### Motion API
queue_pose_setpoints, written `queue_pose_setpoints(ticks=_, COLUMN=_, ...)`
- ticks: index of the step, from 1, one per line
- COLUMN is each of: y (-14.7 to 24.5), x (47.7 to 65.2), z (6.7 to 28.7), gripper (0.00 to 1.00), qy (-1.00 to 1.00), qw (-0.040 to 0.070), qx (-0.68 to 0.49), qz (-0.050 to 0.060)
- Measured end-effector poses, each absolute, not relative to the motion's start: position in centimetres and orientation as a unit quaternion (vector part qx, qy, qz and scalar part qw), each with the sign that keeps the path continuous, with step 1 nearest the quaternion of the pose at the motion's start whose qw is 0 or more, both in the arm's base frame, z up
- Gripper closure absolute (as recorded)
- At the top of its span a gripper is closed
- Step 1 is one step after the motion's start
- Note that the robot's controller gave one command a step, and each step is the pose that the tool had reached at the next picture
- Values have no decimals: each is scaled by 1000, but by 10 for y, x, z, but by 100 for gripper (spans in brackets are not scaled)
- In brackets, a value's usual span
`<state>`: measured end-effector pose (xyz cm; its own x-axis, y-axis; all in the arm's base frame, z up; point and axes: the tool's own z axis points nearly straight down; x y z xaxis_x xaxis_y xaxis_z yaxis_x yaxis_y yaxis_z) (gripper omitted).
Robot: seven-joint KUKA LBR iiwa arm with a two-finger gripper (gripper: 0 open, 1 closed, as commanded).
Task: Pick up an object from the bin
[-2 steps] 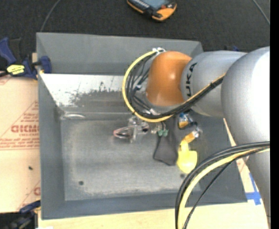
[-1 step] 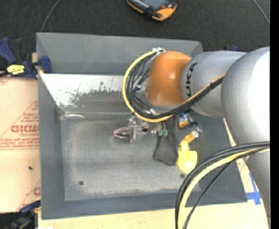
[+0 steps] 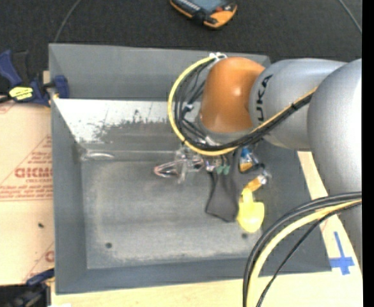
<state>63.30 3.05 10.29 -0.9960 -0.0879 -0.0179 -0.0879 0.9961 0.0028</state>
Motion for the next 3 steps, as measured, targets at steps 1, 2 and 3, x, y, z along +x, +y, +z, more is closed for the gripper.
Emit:
queue_pose_setpoints(ticks=1, y=32, x=629, z=105, gripper=100, qy=999, qw=5, qx=-45, qz=2)
queue_pose_setpoints(ticks=2, y=33, x=620, z=115, gripper=100, qy=998, qw=4, qx=-60, qz=1)
queue_pose_setpoints(ticks=3, y=35, x=586, z=69, gripper=100, qy=975, qw=4, qx=-222, qz=1)
